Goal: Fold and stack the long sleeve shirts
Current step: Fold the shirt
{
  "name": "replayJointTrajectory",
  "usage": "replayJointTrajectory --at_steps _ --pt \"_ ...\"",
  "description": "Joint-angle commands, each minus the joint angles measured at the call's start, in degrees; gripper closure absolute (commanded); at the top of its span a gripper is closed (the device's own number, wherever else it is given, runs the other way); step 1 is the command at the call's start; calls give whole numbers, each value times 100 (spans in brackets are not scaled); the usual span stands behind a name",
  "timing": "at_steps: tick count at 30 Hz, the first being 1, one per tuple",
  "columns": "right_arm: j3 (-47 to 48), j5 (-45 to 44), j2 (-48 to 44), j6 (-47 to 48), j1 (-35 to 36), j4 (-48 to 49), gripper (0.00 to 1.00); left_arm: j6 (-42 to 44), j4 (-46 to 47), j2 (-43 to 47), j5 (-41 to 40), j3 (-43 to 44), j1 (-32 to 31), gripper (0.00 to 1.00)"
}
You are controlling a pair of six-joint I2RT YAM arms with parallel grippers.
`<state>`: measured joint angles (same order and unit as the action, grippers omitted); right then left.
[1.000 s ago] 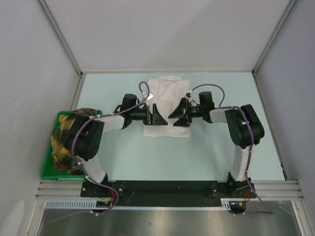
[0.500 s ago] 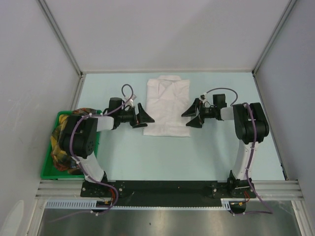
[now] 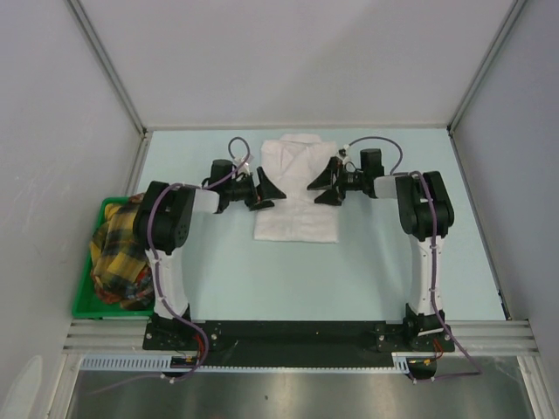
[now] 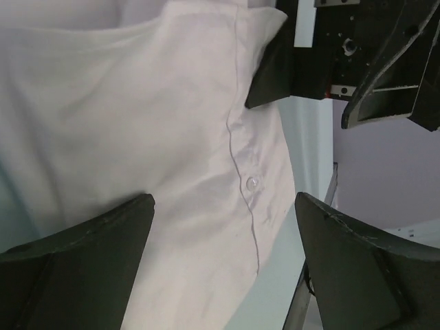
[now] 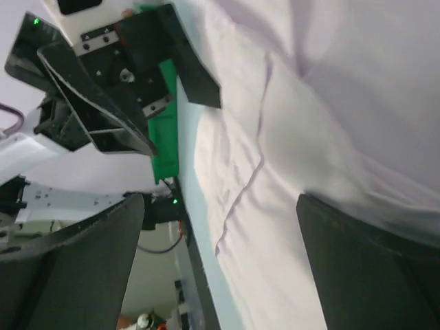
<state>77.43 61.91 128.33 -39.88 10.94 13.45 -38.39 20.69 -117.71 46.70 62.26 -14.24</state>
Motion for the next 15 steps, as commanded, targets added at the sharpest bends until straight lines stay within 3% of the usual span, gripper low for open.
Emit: replayJointTrajectory --at_steps 1,6,10,15 --pt "264 -153 376 1166 -329 -1070 0 -134 -318 -104 -574 -55 457 5" --pt "422 66 -115 1518 -602 -1872 0 506 -443 634 5 -416 677 5" --pt "615 233 -344 1185 -497 -1417 0 702 -311 1039 349 -171 449 4" --pt "1028 181 15 710 -190 -793 0 658 -127 619 165 522 -7 5"
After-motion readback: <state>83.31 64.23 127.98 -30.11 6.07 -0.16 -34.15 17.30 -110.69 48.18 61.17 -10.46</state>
